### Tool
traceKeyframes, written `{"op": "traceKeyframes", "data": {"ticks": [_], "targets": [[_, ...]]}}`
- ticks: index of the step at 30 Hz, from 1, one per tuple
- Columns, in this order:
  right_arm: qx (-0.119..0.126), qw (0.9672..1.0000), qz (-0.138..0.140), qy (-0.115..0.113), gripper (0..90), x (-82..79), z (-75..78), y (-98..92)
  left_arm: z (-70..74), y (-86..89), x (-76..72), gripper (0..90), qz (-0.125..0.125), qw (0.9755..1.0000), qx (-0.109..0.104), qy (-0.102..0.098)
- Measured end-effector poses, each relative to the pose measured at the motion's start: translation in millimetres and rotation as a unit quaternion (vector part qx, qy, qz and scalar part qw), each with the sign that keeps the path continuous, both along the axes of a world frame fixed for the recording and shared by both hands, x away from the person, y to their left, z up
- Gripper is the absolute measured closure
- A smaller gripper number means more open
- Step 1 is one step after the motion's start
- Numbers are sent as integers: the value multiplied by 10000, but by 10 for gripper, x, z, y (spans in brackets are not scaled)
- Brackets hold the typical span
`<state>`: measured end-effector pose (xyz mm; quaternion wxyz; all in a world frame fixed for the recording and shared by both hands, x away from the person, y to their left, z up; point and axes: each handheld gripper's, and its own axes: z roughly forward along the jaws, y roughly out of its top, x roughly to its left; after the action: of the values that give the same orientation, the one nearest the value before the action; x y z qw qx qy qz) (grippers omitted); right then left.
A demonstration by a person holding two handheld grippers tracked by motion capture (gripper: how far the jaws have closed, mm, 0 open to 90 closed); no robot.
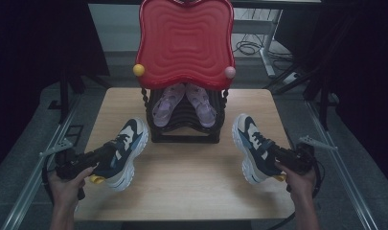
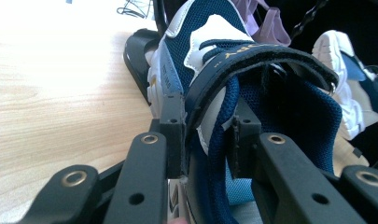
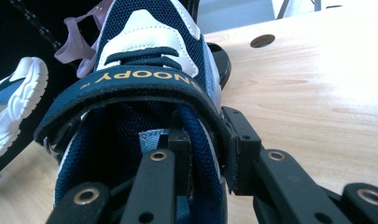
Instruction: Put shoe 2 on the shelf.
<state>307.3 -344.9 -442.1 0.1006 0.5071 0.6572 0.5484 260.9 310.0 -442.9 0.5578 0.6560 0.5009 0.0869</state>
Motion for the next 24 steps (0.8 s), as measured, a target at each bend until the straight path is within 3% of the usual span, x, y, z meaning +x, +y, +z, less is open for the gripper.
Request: {"op": "traceKeyframes", "data": {"ticks": [5,11,24], "targets": [[119,9999,-61,-14,756,76,31,7,56,24,36,723,95,9999,24,-53],[116,9998,5,-190,756,134,138,58,148,42,49,724,208,9997,4,-125],[322,9989,-98,-340,755,158,325,33,315,92,69,724,349,9989,-98,-304]]}}
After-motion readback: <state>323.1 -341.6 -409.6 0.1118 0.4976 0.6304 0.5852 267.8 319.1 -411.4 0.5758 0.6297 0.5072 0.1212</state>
